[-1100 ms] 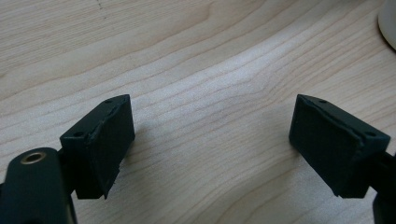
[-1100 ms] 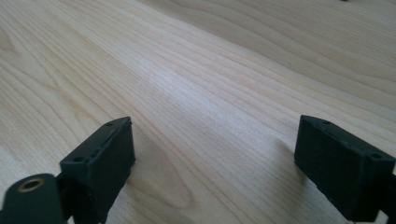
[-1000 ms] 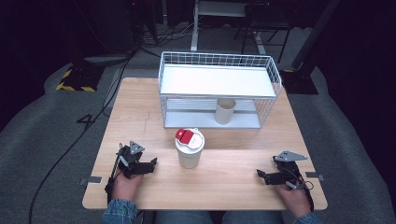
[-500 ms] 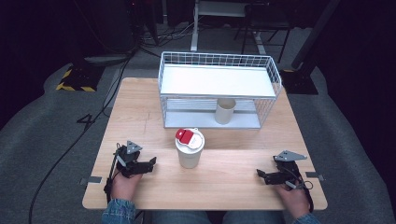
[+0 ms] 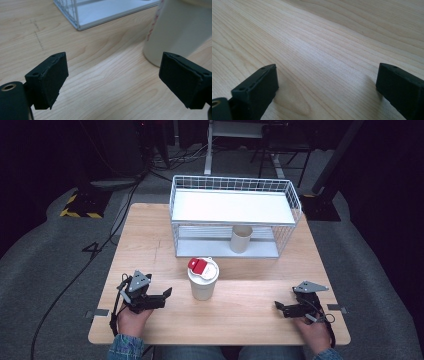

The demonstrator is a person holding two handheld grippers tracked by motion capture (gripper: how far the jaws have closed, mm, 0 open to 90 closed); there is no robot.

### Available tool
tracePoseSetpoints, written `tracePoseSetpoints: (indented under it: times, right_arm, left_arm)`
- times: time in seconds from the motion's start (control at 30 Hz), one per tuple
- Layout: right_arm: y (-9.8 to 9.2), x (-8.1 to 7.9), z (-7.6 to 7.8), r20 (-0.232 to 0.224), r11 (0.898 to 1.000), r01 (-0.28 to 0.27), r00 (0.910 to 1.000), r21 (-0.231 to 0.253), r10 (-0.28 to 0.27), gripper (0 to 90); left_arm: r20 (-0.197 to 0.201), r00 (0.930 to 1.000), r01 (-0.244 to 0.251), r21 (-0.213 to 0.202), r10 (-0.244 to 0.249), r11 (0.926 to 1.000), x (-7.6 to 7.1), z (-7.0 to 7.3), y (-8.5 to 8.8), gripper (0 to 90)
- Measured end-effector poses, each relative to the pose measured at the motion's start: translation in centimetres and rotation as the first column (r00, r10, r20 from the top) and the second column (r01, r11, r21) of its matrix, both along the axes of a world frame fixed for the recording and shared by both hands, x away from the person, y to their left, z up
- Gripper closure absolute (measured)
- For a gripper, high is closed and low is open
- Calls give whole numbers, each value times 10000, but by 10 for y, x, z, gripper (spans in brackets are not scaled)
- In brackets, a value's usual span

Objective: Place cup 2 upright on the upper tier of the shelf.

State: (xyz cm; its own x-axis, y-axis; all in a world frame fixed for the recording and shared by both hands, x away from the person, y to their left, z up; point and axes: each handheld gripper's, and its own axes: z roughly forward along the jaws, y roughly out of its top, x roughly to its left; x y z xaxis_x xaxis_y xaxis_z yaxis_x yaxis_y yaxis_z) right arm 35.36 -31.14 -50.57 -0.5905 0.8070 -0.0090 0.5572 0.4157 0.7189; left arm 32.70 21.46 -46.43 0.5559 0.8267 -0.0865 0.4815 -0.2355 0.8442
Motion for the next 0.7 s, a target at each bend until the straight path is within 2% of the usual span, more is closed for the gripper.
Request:
tracePoseSetpoints:
  times: [0.13, 0.23, 0.33, 0.37, 0.43, 0.5, 0.57, 0.7]
  right_arm:
    - [0, 0, 0, 1, 10000, 0, 10000, -1, 0, 46]
    - [0, 0, 0, 2, 10000, 1, 10000, -3, -1, 46]
    - [0, 0, 0, 3, 10000, 1, 10000, -2, -1, 46]
    - [0, 0, 0, 2, 10000, -1, 10000, -4, 1, 46]
    - [0, 0, 0, 5, 10000, 0, 10000, -4, 0, 46]
    - [0, 0, 0, 4, 10000, 0, 10000, -2, 0, 46]
    - [0, 0, 0, 4, 10000, -2, 10000, -2, 2, 46]
    - [0, 0, 0, 2, 10000, -1, 10000, -2, 1, 46]
  left_arm:
    - [113, 9994, 333, -64, -332, 9994, -6, 7, -7, 97]
    - [130, 9974, 719, -288, -715, 9970, -10, 13, -12, 97]
    - [-48, 9944, 1052, -443, -1055, 9935, -10, 14, -17, 97]
    - [-124, 9909, 1329, -699, -1341, 9887, -10, 14, -19, 94]
    - [-197, 9860, 1630, -890, -1654, 9826, -9, 13, -23, 62]
    - [-56, 9797, 1991, -943, -2005, 9754, -9, 13, -28, 9]
    - [159, 9739, 2269, -1022, -2265, 9685, -11, 15, -34, 2]
    - [415, 9664, 2569, -1164, -2538, 9594, -12, 15, -43, 1]
